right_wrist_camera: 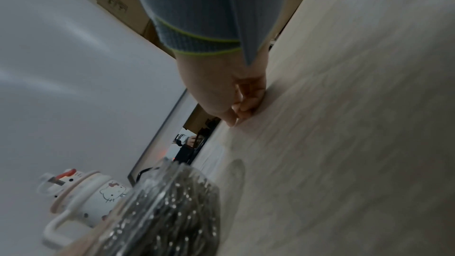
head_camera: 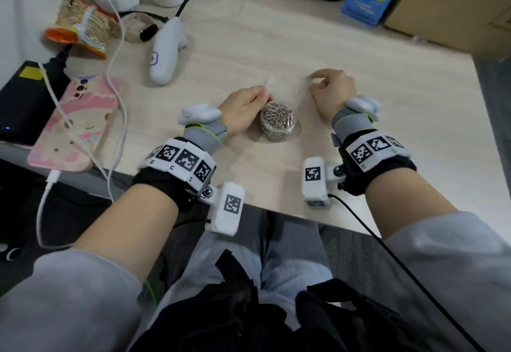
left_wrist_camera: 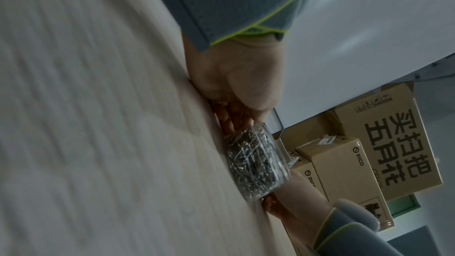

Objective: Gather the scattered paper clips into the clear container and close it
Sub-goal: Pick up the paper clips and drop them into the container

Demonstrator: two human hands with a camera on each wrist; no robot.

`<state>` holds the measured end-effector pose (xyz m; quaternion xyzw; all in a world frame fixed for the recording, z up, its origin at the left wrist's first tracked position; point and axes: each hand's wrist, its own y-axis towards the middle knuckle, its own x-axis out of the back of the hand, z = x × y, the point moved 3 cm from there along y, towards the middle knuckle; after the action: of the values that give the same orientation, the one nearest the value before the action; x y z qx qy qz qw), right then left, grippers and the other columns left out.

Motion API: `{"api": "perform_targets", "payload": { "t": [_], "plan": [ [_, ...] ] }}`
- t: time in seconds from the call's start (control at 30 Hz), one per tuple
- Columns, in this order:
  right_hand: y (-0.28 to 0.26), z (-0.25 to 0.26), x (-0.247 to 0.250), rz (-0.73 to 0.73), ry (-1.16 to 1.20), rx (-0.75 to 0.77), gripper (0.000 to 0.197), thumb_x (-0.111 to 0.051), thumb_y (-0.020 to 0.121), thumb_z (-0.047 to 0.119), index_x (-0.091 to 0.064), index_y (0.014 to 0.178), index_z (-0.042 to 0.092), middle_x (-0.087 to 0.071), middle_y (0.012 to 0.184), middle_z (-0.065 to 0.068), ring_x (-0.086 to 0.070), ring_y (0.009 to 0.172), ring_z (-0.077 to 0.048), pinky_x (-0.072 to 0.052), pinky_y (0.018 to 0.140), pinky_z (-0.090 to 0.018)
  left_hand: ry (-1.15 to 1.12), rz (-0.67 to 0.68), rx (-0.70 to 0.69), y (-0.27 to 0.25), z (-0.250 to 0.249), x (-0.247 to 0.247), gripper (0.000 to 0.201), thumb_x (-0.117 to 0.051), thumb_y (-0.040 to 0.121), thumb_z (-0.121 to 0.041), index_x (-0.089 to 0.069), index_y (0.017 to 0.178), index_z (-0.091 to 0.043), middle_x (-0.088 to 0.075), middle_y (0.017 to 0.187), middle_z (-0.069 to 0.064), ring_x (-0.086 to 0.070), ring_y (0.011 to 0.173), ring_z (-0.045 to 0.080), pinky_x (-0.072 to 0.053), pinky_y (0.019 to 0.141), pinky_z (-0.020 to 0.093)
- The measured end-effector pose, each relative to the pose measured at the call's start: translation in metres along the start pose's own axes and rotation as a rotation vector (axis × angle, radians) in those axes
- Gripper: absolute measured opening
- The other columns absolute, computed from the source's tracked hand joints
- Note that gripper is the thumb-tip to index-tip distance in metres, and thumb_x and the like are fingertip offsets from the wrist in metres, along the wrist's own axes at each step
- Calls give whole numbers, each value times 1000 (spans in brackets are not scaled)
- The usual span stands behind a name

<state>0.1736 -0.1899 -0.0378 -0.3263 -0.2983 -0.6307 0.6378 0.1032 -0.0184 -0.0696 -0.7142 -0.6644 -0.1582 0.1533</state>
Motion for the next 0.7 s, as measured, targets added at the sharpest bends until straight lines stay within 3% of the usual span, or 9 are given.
{"api": "perform_targets", "payload": {
  "t": [0.07,0.17,0.27,0.37,0.5,0.57,0.7],
  "plan": [
    [4,-1,-1,-11,-26,-13,27,-51,87,16,-68,108,20,-56,80,0,-51,78,-18,-41,73,-21,-15,11,2,1,1,0,48,-32,85,-41,-63,99,-7,-62,91,5,-51,86,15,-44,91,38],
    [8,-3,-4,-36,-8,-45,20,-54,85,18,-66,100,21,-58,84,-1,-57,81,-22,-48,76,-24,-31,33,8,2,3,0,43,-32,85,-41,-62,96,-12,-60,85,1,-53,78,10,-44,85,34],
    [8,-3,-5,-35,9,-38,29,-54,85,20,-58,114,24,-65,93,-6,-63,94,-27,-46,76,-28,-63,40,14,3,2,0,35,-31,84,-40,-58,92,-19,-58,75,-10,-51,62,-10,-42,73,18],
    [12,-1,-3,2,-31,-42,36,-51,91,26,-54,127,28,-66,112,-9,-62,103,-28,-46,81,-27,-78,36,25,3,2,0,37,-31,84,-39,-59,93,-18,-57,75,-13,-51,58,-12,-41,67,11],
    [12,3,-2,18,-60,-52,21,-53,89,35,-64,104,26,-68,106,-9,-64,93,-28,-45,71,-25,-72,45,20,5,5,-1,44,-32,91,-33,-62,100,-2,-57,75,-12,-51,58,-14,-40,64,6],
    [12,4,-4,36,-76,-47,15,-54,88,32,-64,97,25,-69,102,-7,-63,85,-27,-43,68,-24,-78,41,12,6,6,-1,44,-32,90,-33,-62,99,-3,-57,75,-12,-51,58,-13,-40,66,8],
    [9,8,-7,92,-92,-26,8,-54,83,26,-62,83,27,-71,96,-9,-68,77,-30,-58,73,-35,-69,32,7,7,7,-1,42,-32,93,-29,-62,100,-2,-57,75,-12,-50,58,-13,-39,65,7]
  ]
}}
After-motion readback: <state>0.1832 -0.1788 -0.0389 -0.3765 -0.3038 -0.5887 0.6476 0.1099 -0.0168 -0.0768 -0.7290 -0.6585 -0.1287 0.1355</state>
